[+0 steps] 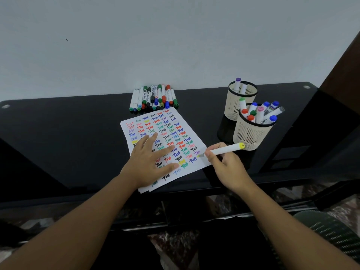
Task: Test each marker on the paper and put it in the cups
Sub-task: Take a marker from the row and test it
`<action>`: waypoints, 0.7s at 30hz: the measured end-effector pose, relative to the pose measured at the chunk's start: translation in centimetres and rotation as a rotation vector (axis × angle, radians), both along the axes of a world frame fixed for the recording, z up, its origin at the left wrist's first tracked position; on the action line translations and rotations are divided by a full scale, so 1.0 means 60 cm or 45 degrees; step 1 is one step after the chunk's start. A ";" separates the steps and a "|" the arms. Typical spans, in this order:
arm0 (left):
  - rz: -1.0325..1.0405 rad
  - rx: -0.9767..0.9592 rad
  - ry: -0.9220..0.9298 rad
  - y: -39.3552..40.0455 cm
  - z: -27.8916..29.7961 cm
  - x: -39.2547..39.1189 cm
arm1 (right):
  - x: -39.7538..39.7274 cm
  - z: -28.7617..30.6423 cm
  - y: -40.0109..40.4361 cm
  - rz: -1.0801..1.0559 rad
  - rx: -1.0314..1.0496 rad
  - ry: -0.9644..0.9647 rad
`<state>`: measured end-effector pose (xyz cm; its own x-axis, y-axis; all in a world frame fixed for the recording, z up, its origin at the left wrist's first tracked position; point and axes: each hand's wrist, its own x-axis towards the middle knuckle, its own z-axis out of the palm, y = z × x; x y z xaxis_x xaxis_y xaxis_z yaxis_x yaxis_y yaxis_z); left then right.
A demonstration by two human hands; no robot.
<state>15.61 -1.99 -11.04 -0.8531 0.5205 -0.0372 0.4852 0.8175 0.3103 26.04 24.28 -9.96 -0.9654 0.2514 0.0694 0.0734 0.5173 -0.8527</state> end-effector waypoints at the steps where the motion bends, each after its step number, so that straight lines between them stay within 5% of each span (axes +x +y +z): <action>1: -0.001 -0.001 -0.001 0.000 0.000 0.000 | 0.003 0.000 0.001 0.000 -0.009 0.010; 21: 0.004 0.016 0.011 -0.001 -0.001 0.001 | 0.001 -0.001 0.001 -0.077 -0.054 0.063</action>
